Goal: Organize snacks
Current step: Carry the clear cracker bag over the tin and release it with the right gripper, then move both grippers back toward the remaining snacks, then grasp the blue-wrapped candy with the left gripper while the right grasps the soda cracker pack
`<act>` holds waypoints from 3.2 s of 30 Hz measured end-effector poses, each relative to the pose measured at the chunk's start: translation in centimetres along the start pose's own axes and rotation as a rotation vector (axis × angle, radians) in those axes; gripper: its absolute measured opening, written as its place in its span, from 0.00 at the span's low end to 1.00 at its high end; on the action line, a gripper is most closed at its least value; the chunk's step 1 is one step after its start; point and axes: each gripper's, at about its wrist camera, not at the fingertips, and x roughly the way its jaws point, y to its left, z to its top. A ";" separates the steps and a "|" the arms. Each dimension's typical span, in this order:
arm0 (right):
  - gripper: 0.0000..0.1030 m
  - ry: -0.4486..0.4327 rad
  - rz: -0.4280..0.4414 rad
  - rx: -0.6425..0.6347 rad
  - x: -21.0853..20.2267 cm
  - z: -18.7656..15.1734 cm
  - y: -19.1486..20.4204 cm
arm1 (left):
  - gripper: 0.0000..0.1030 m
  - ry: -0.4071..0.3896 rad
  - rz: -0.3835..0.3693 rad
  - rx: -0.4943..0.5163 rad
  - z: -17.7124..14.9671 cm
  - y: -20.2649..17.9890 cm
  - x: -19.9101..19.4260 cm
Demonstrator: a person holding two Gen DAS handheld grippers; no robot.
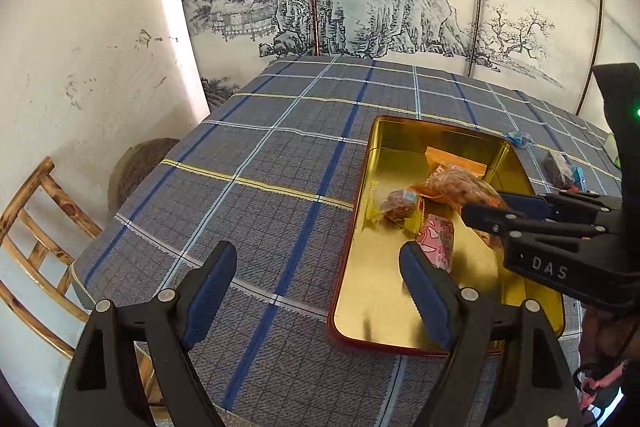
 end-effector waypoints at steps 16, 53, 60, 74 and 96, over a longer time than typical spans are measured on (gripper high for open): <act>0.65 -0.222 -0.141 0.120 -11.3 -6.8 -11.3 | 0.83 -0.038 -0.037 0.094 0.5 -2.1 -3.0; 0.65 -0.165 -0.303 0.543 -16.1 -18.7 -33.4 | 0.57 0.592 -0.282 0.257 16.8 -33.1 23.3; 0.65 -0.166 -0.293 0.562 -16.1 -18.9 -33.8 | 0.19 0.514 -0.237 0.326 15.7 -34.1 22.6; 0.65 -0.149 -0.347 0.565 -16.1 -18.7 -33.7 | 0.19 0.360 -0.511 0.254 10.0 -28.4 4.7; 0.65 -0.113 -0.217 0.316 -13.5 -10.8 -24.7 | 0.19 0.175 -0.477 0.195 3.5 -17.5 -6.2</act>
